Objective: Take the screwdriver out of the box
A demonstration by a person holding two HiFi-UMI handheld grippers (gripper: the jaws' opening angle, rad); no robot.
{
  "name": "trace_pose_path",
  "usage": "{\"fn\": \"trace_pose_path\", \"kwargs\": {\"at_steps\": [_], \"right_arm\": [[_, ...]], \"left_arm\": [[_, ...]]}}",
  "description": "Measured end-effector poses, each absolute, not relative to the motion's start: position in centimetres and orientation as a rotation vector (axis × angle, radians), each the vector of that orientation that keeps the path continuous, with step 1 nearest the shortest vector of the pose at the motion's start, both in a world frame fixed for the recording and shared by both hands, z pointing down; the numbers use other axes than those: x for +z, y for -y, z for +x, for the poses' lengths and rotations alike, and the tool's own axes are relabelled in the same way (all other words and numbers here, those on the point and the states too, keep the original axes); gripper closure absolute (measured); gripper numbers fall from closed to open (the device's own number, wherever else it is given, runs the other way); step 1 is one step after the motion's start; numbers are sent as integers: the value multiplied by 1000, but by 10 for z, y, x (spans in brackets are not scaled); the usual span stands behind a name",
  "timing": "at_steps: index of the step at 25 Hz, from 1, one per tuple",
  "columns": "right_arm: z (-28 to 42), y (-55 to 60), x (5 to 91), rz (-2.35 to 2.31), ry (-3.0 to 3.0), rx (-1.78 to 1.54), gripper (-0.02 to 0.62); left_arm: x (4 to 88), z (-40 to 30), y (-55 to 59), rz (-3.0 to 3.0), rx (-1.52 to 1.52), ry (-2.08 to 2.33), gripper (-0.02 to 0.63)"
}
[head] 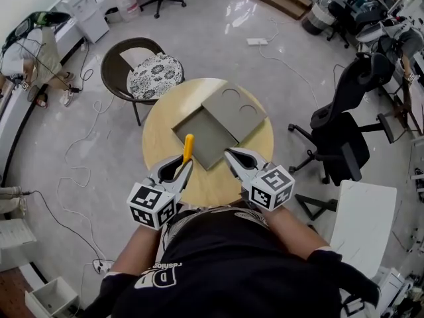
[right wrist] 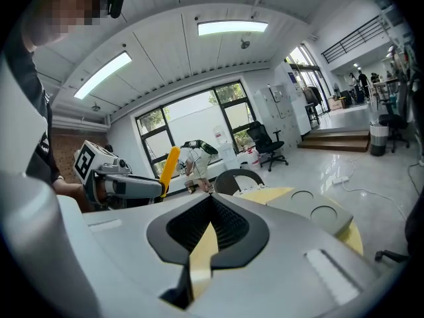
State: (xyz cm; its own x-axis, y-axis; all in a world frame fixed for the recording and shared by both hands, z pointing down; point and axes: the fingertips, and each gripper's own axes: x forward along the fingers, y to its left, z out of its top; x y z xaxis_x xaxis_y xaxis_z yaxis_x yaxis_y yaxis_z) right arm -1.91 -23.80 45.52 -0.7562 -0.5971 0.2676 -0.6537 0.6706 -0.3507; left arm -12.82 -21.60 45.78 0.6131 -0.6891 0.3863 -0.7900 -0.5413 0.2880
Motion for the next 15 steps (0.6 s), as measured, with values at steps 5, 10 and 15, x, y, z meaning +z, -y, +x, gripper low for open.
{"fn": "trace_pose_path", "kwargs": {"at_steps": [5, 10, 15], "right_arm": [[-19, 238, 453, 1032, 2756, 652, 595], [-18, 235, 455, 1028, 2757, 649, 595], [-18, 235, 453, 1027, 2754, 647, 595]], "left_arm": [[457, -127, 216, 2416, 326, 1173, 468], [458, -124, 215, 2426, 329, 1168, 468], [454, -124, 215, 2432, 330, 1170, 468]]}}
